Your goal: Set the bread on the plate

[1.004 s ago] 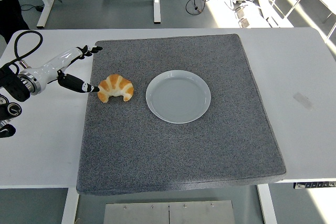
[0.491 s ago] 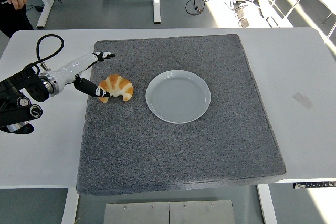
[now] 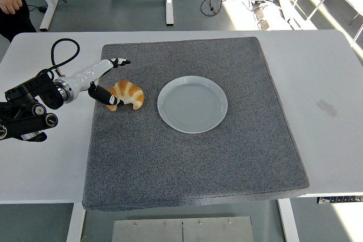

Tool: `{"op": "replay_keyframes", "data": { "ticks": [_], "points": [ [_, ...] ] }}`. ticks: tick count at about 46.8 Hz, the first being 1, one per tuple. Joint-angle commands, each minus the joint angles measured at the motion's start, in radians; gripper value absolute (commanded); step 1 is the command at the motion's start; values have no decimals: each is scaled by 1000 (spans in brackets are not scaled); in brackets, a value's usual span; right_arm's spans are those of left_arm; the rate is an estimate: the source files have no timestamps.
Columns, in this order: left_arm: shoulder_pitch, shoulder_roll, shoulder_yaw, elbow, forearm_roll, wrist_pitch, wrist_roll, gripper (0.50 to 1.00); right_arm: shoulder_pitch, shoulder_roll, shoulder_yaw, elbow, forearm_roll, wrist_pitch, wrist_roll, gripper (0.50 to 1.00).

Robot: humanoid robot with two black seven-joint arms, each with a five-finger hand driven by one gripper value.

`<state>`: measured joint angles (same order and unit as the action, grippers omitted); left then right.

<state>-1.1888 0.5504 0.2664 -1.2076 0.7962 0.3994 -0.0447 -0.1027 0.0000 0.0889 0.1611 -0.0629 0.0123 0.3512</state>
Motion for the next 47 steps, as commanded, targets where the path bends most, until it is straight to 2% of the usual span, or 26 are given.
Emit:
{"op": "replay_keyframes", "data": {
  "ticks": [1, 11, 15, 18, 22, 28, 37, 47],
  "points": [
    [6, -12, -1, 16, 0, 1, -1, 969, 0, 0, 0, 0, 0, 0, 0, 1000],
    [20, -32, -1, 39, 0, 1, -1, 969, 0, 0, 0, 0, 0, 0, 0, 1000],
    [23, -41, -1, 40, 1, 1, -1, 954, 0, 0, 0, 0, 0, 0, 0, 1000],
    [24, -43, -1, 43, 5, 1, -1, 919, 0, 0, 0, 0, 0, 0, 0, 1000],
    [34, -43, -1, 45, 43, 4, -3, 842, 0, 0, 0, 0, 0, 2, 0, 1000],
    [44, -50, -3, 65, 72, 7, -3, 778, 0, 0, 0, 0, 0, 0, 0, 1000],
    [54, -59, -3, 86, 74, 7, -12, 627, 0, 0, 0, 0, 0, 0, 0, 1000],
    [58, -59, -4, 86, 84, 7, -15, 568, 0, 0, 0, 0, 0, 0, 0, 1000]
  ]
}}
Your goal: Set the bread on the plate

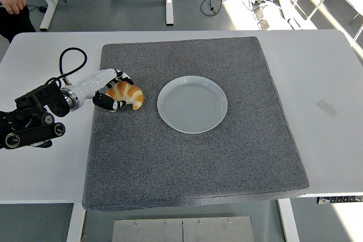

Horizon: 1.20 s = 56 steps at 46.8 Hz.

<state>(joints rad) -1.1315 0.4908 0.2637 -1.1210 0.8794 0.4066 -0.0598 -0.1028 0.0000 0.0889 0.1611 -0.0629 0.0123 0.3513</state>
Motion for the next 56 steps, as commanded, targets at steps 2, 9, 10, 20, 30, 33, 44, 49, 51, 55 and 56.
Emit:
{"op": "replay_keyframes", "data": {
  "ticks": [2, 9, 10, 20, 30, 33, 44, 49, 51, 55, 56],
  "points": [
    [1, 0, -4, 0, 0, 0, 0, 530, 0, 0, 0, 0, 0, 0, 0, 1000],
    [-11, 5, -15, 0, -13, -2, 3, 524, 0, 0, 0, 0, 0, 0, 0, 1000],
    [-14, 6, -17, 0, -13, -2, 3, 524, 0, 0, 0, 0, 0, 0, 0, 1000],
    [-66, 15, -55, -2, -11, -9, 5, 514, 0, 0, 0, 0, 0, 0, 0, 1000],
    [-122, 15, -60, -9, -7, -9, 5, 514, 0, 0, 0, 0, 0, 0, 0, 1000],
    [-129, 14, -73, -14, -5, -11, 5, 514, 0, 0, 0, 0, 0, 0, 0, 1000],
    [-146, 3, -124, -39, 0, -11, 2, 514, 0, 0, 0, 0, 0, 0, 0, 1000],
    [-149, -29, -136, -49, 12, -11, 2, 514, 0, 0, 0, 0, 0, 0, 0, 1000],
    [-151, -43, -144, -51, 22, -11, 3, 516, 0, 0, 0, 0, 0, 0, 0, 1000],
    [-151, -64, -153, -52, 36, -11, 2, 517, 0, 0, 0, 0, 0, 0, 0, 1000],
    [-151, -70, -155, -52, 38, -11, 3, 517, 0, 0, 0, 0, 0, 0, 0, 1000]
  ]
}}
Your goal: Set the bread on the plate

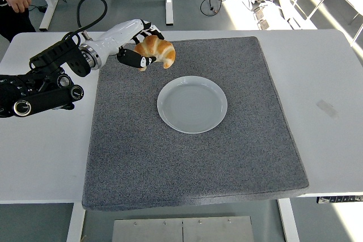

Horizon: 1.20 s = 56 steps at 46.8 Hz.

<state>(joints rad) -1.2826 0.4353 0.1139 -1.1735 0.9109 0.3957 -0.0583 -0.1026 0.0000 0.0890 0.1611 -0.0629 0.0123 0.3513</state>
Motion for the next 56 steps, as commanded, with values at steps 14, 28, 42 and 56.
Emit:
{"op": "replay_keyframes", "data": {
  "ticks": [14, 28, 42, 56],
  "points": [
    [12, -105, -23, 1, 69, 2, 5, 522, 0, 0, 0, 0, 0, 0, 0, 1000],
    [48, -165, -25, 15, 74, 5, 8, 527, 0, 0, 0, 0, 0, 0, 0, 1000],
    [85, -190, -10, 55, 80, 5, 8, 604, 0, 0, 0, 0, 0, 0, 0, 1000],
    [138, -250, -8, 153, 163, 5, 12, 630, 0, 0, 0, 1, 0, 0, 0, 1000]
  ]
}}
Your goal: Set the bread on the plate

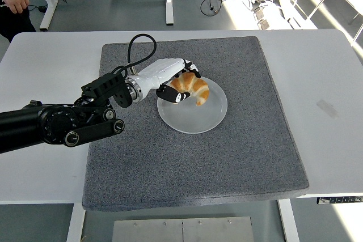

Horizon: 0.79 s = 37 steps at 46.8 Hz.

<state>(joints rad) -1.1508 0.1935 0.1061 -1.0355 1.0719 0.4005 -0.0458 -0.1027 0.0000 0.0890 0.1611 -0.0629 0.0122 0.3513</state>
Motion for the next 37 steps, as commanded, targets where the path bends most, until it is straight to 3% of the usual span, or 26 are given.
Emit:
{"op": "replay_keyframes", "data": {
  "ticks": [1, 29, 31, 37],
  "points": [
    [8, -8, 0, 20, 2, 0, -2, 630, 0, 0, 0, 0, 0, 0, 0, 1000],
    [37, -45, 35, 63, 2, 0, -2, 639, 0, 0, 0, 0, 0, 0, 0, 1000],
    [39, -45, 35, 63, 2, 0, -2, 655, 0, 0, 0, 0, 0, 0, 0, 1000],
    [39, -46, 35, 63, 2, -3, -2, 795, 0, 0, 0, 0, 0, 0, 0, 1000]
  ]
}}
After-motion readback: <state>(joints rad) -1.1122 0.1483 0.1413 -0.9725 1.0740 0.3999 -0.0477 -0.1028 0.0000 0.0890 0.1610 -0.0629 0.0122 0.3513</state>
